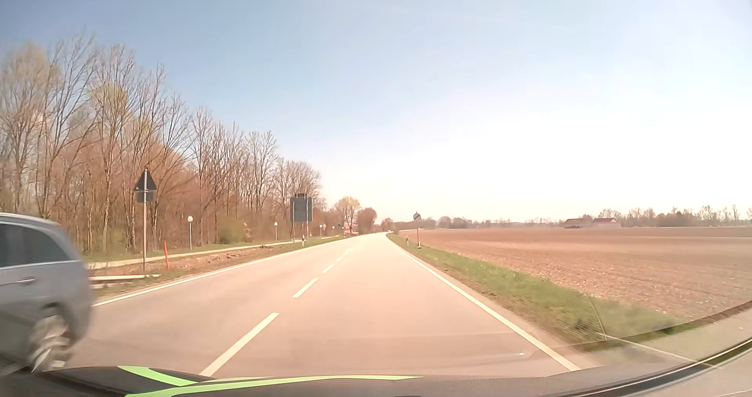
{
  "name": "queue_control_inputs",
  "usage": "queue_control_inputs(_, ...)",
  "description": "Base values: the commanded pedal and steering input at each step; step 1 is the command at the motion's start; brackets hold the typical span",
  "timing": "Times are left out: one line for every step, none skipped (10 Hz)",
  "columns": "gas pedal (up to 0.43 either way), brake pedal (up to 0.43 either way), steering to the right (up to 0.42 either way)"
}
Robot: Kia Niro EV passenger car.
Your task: Follow the waypoints while adhering to traffic rules and regulations
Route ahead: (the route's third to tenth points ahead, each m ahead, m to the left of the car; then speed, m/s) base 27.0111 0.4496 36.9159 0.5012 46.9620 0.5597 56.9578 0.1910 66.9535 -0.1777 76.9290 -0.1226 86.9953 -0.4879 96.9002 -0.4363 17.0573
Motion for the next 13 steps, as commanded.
queue_control_inputs(0.421, 0.000, -0.004)
queue_control_inputs(0.429, 0.000, -0.004)
queue_control_inputs(0.441, 0.000, -0.004)
queue_control_inputs(0.449, 0.000, -0.004)
queue_control_inputs(0.449, 0.000, -0.003)
queue_control_inputs(0.449, 0.000, -0.003)
queue_control_inputs(0.461, 0.000, -0.003)
queue_control_inputs(0.461, 0.000, -0.002)
queue_control_inputs(0.461, 0.000, -0.002)
queue_control_inputs(0.461, 0.000, -0.002)
queue_control_inputs(0.461, 0.000, -0.002)
queue_control_inputs(0.461, 0.000, -0.001)
queue_control_inputs(0.469, 0.000, -0.001)
